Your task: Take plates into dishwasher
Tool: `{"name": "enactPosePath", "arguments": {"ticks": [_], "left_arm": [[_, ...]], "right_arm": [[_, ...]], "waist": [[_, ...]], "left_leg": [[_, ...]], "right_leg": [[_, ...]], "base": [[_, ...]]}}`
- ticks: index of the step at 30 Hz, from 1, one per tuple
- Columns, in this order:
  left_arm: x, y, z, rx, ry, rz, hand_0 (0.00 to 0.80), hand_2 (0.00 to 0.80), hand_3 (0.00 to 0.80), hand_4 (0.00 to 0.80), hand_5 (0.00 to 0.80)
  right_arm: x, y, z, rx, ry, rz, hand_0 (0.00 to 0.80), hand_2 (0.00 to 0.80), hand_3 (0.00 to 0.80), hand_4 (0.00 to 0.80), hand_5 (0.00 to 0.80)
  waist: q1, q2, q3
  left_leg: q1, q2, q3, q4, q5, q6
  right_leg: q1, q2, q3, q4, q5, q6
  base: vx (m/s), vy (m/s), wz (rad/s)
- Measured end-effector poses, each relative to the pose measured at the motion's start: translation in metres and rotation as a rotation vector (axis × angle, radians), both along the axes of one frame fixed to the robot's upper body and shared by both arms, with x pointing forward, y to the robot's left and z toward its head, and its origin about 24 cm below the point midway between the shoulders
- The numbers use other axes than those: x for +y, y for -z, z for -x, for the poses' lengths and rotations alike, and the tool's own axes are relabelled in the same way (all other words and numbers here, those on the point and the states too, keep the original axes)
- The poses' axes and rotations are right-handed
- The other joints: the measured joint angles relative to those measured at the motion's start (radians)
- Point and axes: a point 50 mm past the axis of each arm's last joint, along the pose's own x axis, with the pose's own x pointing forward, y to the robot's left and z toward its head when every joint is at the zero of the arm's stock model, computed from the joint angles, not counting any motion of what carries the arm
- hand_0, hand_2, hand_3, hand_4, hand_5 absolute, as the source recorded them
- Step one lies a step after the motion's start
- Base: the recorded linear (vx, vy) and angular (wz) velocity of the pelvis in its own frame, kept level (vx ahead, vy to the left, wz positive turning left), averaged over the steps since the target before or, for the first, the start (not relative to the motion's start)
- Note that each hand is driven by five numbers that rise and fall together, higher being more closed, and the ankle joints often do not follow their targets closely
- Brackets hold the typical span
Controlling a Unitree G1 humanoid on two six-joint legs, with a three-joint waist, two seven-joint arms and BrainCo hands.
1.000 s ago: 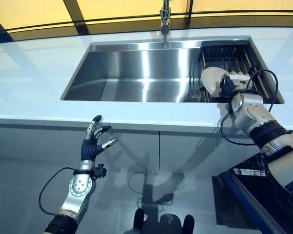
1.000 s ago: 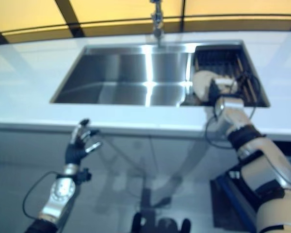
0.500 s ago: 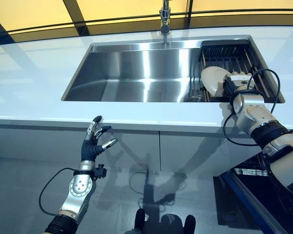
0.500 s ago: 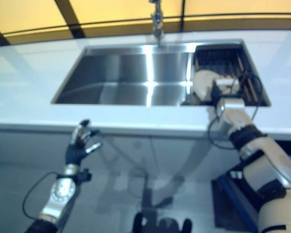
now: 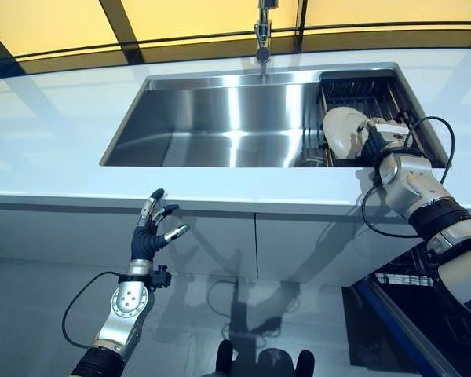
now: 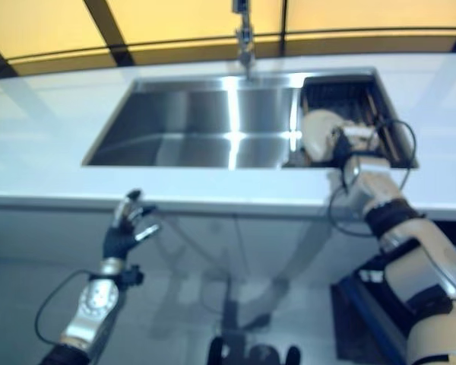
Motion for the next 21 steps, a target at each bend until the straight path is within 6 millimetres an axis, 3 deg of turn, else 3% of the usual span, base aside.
{"name": "enactPosePath", "arguments": {"ticks": [21], "left_arm": [[0.001,0.01,0.005,0.047,-0.002,-0.003,0.0,0.0,0.0,0.0,0.0]], "right_arm": [[0.01,0.013,-0.001,0.005,-0.047,-0.032,0.0,0.0,0.0,0.0,0.0]], "waist": [[0.003,-0.002,-0.035]], "left_leg": [[-0.002,0.0,-0.001,0.001,0.0,0.0]], "right_leg": [[0.0,-0.001,-0.002,0.0,0.0,0.0]], "base": [[0.0,0.0,0.0]]}}
